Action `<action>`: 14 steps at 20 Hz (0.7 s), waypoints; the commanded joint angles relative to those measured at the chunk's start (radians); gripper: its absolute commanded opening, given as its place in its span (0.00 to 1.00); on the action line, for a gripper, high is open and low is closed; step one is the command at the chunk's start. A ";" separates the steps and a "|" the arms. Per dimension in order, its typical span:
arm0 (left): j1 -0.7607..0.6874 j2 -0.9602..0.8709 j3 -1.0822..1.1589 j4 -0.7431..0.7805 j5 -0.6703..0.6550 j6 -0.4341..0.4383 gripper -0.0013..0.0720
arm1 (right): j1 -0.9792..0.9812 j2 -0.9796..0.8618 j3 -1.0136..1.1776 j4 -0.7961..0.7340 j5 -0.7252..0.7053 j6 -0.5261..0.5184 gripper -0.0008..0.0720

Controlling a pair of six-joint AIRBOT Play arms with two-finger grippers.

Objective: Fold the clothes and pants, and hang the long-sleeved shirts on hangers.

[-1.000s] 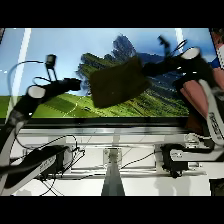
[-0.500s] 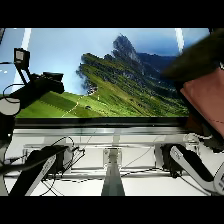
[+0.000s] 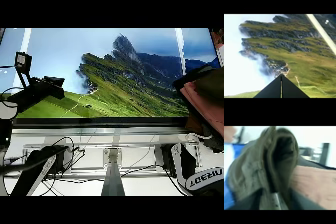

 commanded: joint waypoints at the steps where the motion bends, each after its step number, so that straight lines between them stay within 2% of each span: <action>1: 0.001 0.002 0.000 0.001 -0.005 0.000 0.04 | -0.049 -0.003 -0.008 0.031 0.064 -0.099 0.62; 4: 0.001 0.002 0.000 0.001 -0.005 0.000 0.04 | 0.046 -0.005 -0.023 0.104 0.047 -0.129 0.40; 5: 0.001 0.002 0.000 0.001 -0.005 0.000 0.04 | 0.096 -0.005 -0.026 0.106 0.031 -0.177 0.23; 6: 0.001 0.002 0.000 0.001 -0.005 0.000 0.04 | 0.154 -0.005 -0.026 0.105 0.017 -0.230 0.10; 7: 0.001 0.002 0.000 0.001 -0.005 0.000 0.04 | 0.225 -0.005 -0.026 0.109 -0.003 -0.294 0.07; 11: 0.001 0.002 0.000 0.001 -0.005 0.000 0.04 | 0.553 -0.005 -0.026 0.169 -0.026 -0.559 0.07; 14: 0.001 0.002 0.000 0.001 -0.005 0.000 0.04 | 0.778 -0.005 -0.026 0.169 -0.019 -0.669 0.07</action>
